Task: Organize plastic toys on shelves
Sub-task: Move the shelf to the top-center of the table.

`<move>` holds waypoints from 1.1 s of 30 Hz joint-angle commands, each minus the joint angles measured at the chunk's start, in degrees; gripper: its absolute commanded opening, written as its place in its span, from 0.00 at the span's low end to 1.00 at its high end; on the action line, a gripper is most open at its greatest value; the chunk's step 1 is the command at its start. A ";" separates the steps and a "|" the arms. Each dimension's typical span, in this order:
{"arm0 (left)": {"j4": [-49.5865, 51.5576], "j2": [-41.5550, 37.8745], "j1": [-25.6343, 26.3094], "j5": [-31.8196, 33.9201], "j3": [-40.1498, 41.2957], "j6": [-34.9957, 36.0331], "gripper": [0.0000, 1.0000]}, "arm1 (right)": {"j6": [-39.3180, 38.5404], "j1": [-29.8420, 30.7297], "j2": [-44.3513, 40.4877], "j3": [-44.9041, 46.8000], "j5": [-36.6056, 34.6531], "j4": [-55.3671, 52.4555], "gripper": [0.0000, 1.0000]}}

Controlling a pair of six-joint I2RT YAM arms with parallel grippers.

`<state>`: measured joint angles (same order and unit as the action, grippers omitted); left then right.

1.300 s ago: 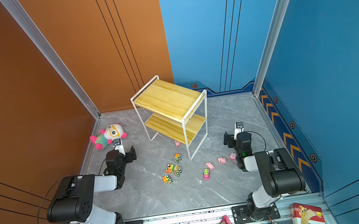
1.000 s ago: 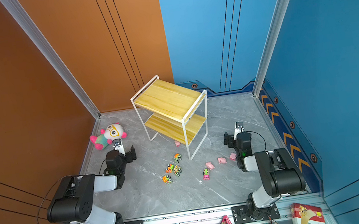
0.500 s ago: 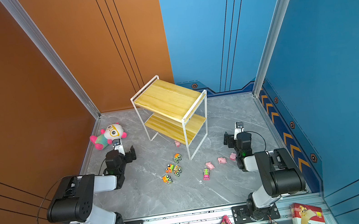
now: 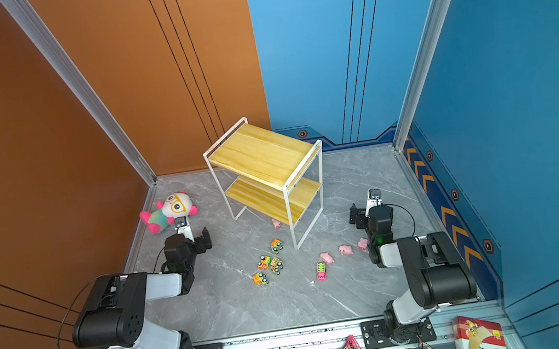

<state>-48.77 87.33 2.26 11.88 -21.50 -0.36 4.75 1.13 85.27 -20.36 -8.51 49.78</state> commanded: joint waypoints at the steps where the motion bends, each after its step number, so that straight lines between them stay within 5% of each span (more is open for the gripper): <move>1: 10.07 -5.30 -0.41 3.59 -4.58 -2.02 0.98 | 2.09 0.20 -6.97 0.04 -7.59 -4.26 1.00; 4: 20.13 -8.78 0.10 5.94 -8.62 -3.28 0.98 | 5.19 0.07 -12.82 -2.12 -12.70 -12.62 1.00; 8: 26.15 -11.33 0.84 3.93 -12.53 -7.68 0.98 | 10.43 -0.94 -18.12 -8.20 -11.17 -25.67 1.00; 14: 41.06 -12.93 0.86 0.33 -20.91 -17.06 0.98 | 16.51 0.37 -22.78 -13.22 -1.87 -37.97 1.00; 22: 54.78 -15.93 -3.44 -16.16 -27.44 -25.77 1.00 | 19.25 4.60 -21.65 -13.99 23.06 -38.05 1.00; 33: 57.79 -15.81 -5.87 -30.82 -27.69 -28.11 0.97 | 19.32 8.53 -8.75 -20.21 26.69 -32.24 0.96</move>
<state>7.11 71.79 -3.38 -13.52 -48.73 -27.38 23.27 9.39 74.17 -37.34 15.68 14.66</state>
